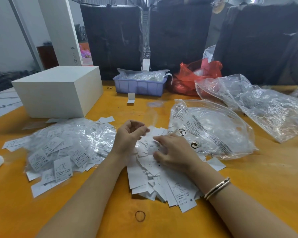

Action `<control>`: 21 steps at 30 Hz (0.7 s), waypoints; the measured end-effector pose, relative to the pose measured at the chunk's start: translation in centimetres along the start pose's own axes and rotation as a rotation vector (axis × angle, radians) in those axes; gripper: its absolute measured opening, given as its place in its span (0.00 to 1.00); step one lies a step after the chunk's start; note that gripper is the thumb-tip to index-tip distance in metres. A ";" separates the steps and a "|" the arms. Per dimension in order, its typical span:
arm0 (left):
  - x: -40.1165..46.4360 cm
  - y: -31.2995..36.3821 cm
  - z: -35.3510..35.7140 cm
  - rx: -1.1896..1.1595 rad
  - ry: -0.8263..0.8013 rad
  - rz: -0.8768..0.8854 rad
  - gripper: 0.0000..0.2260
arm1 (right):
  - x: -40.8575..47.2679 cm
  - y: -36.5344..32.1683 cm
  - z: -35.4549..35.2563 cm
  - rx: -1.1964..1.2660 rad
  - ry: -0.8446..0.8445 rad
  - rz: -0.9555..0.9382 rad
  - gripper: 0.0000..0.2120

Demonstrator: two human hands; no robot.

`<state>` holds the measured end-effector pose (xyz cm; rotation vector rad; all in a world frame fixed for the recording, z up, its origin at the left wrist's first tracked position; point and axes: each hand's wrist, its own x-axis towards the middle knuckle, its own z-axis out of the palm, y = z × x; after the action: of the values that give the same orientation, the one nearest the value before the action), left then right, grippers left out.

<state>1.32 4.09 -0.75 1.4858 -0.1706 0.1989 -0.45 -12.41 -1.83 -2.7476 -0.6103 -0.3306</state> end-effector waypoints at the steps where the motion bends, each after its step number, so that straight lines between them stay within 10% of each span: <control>1: 0.0 0.0 -0.1 -0.007 0.023 -0.006 0.04 | 0.0 0.0 0.0 -0.027 0.023 -0.017 0.22; 8: 0.3 -0.3 -0.1 0.004 0.079 -0.031 0.04 | -0.1 -0.3 0.2 0.060 0.188 -0.051 0.13; 21: 0.3 -0.1 -0.1 -0.095 0.021 -0.088 0.10 | 0.4 1.7 -0.8 1.262 0.339 0.320 0.12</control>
<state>1.63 4.18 -0.82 1.3933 -0.0961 0.1330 0.55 -13.98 -1.39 -1.4820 -0.1495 -0.2059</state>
